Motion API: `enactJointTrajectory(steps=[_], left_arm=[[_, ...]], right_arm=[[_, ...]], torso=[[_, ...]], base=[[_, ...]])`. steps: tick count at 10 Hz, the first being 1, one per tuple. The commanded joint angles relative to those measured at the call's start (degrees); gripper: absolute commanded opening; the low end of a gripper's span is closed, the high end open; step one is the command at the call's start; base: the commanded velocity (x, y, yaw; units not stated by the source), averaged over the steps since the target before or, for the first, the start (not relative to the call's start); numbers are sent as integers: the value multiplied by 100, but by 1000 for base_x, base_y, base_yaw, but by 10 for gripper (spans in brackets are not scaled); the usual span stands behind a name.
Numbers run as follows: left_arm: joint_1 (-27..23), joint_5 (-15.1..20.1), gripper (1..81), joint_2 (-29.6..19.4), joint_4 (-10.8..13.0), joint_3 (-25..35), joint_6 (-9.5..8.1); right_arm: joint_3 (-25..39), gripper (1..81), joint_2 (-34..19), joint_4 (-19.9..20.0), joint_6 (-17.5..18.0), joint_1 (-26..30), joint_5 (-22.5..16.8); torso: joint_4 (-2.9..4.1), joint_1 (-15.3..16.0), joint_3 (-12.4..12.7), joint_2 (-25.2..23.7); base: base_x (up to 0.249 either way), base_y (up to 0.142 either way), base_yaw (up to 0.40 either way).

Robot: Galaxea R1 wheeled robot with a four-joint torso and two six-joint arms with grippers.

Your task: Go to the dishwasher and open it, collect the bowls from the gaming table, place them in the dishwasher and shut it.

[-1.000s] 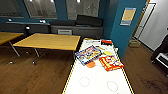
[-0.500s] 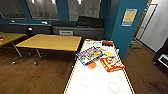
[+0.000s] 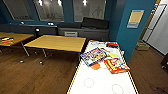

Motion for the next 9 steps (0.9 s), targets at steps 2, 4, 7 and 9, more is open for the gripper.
enactJointTrajectory(steps=[2,4,7,9], left_arm=[[188,-70,10,424,298,-646,19],[382,-298,10,635,377,-1076,19],[637,-377,10,916,403,-1516,19],[795,-868,10,1285,333,-2490,-42]], right_arm=[[-278,10,72,-207,-18,94,-388],[-427,10,178,-225,-26,94,-449],[-946,10,573,-400,-26,24,-546],[-1605,10,942,-444,-18,-29,-625]], torso=[[0,0,468,0],[0,-4,411,-5],[0,-11,573,-13],[0,-11,568,-15]], base=[[0,0,0],[0,0,0],[0,0,0],[0,0,0]])
